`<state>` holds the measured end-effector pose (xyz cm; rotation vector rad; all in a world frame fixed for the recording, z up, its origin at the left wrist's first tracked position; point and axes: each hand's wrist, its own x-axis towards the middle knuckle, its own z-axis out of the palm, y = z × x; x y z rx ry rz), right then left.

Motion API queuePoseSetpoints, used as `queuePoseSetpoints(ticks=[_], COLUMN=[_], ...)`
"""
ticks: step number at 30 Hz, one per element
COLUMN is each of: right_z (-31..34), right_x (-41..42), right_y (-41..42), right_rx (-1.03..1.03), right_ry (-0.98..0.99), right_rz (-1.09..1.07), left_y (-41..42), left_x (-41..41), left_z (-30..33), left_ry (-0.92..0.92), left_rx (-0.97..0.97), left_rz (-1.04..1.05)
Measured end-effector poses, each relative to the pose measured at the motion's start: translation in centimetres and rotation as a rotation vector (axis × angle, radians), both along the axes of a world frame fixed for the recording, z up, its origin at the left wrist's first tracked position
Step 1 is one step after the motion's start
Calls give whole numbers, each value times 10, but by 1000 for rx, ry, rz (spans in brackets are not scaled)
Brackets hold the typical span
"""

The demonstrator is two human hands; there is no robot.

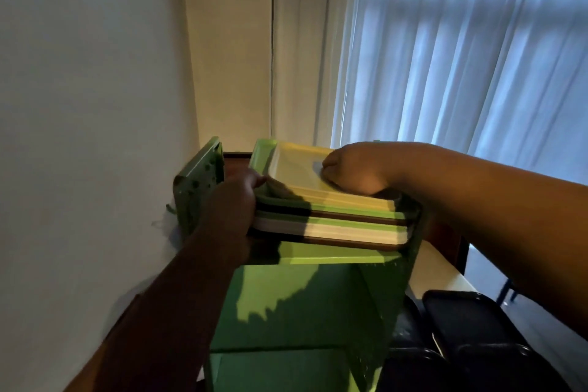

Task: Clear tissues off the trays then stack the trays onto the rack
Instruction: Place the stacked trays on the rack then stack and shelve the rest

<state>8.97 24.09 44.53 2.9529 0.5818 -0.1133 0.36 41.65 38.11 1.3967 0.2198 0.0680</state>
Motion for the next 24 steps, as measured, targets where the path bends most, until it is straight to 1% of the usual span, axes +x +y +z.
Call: queuePoseSetpoints(ticks=[1, 3, 4, 7, 9, 11, 13, 14, 15, 16, 17, 18, 21, 23, 24], right_z=[-7, -17, -21, -27, -28, -26, -22, -20, -18, -18, -19, -22, -21, -17, -11], right_x=[-1, -3, -6, -2, 1, -1, -7, -7, -8, -9, -10, -8, -4, -1, 3], right_y=[1, 2, 2, 0, -1, 2, 4, 4, 2, 2, 2, 1, -1, -2, -4], right_rx=[-27, 11, 16, -80, -198, -198, -176, -163, -199, -177, -196, -162, -67, 54, 130], right_ry=[17, -15, -40, -119, -168, -92, -42, -24, -28, -25, -35, -24, 13, -35, -70], right_rz=[13, 58, 88, 121, 183, 170, 170, 178, 200, 198, 230, 234, 150, 112, 132], left_y=[1, 3, 4, 12, 16, 15, 13, 11, 8, 6, 4, 0, -11, -28, -38], left_x=[1, 4, 4, 8, 8, 6, 6, 5, 5, 3, 3, 2, 6, 6, 5], left_z=[-7, -13, -11, -3, 3, 8, 11, 11, 11, 9, 6, 6, 10, 19, 25], left_ry=[22, 56, 56, 28, 28, 32, 28, 21, 52, 60, 33, -10, -142, -156, -172], left_rx=[7, 32, 80, 349, 482, 647, 741, 829, 901, 981, 1072, 1114, 1116, 1167, 1210], left_rz=[5, 1, -9, -18, -71, -80, -43, -32, -28, -25, 0, 34, 247, 268, 281])
